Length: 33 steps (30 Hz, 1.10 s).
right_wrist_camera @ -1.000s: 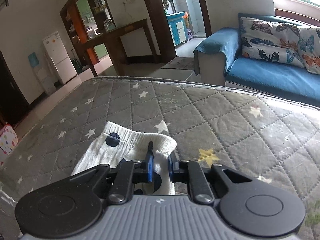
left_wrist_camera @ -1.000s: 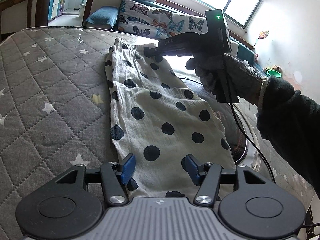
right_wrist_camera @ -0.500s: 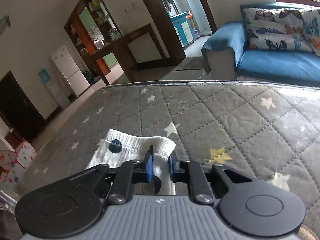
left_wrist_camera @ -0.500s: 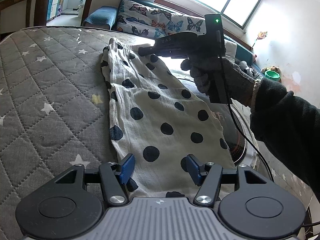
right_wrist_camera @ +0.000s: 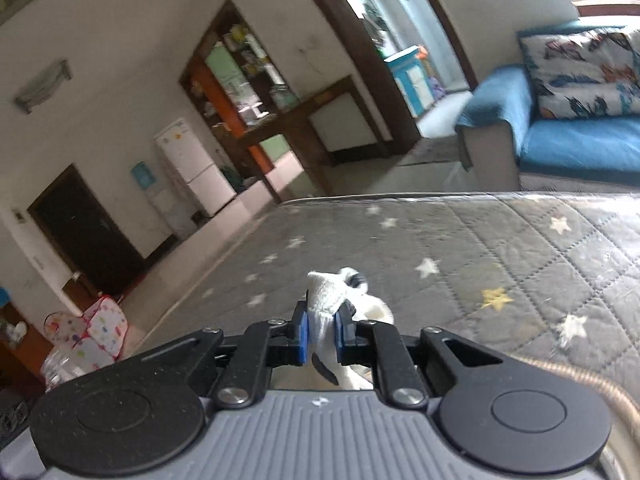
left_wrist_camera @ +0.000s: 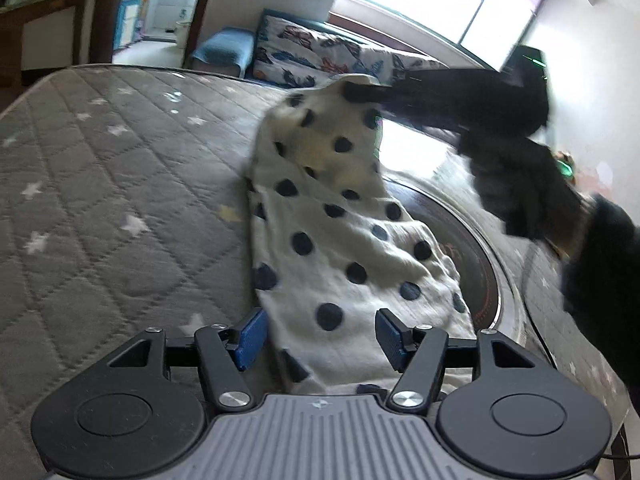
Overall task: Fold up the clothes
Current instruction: 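Lift the waistband with the right tool and fold it over the legs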
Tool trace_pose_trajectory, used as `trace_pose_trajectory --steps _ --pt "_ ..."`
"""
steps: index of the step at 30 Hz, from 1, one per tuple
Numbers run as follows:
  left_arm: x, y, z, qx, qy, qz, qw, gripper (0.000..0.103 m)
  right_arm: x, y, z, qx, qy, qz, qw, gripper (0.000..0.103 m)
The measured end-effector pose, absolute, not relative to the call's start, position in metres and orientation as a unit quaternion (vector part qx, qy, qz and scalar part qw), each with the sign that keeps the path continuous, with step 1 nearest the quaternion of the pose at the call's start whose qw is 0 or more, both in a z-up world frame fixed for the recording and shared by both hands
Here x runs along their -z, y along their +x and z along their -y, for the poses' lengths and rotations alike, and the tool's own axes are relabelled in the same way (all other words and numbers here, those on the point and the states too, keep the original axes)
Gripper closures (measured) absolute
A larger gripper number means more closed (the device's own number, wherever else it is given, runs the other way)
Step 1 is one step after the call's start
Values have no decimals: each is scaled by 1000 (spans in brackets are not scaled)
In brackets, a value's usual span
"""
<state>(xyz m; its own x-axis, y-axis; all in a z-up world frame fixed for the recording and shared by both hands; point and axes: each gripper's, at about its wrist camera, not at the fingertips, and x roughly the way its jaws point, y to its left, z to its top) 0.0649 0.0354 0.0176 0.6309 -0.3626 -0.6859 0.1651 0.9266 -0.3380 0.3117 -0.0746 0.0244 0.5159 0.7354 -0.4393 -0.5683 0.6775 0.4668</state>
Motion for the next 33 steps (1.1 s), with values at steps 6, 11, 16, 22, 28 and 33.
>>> trace_pose_trajectory --steps 6,11,16,22,28,33 --pt "-27 49 -66 111 -141 -387 904 39 -50 243 69 -416 95 -300 853 91" --pt "-34 34 -86 93 -155 -373 910 39 -64 170 67 -447 62 -299 841 91" --pt "-45 17 -99 89 -165 -353 917 39 -71 94 72 -479 31 -302 824 91" --pt "-55 1 -96 109 -155 -341 921 38 -57 12 73 -502 -87 -279 814 90" --pt "-63 -9 -71 166 -138 -336 917 38 -25 -30 55 -494 -236 -254 797 90" --pt "-66 -4 -41 217 -122 -335 909 37 -7 -55 44 -489 -321 -217 781 90"
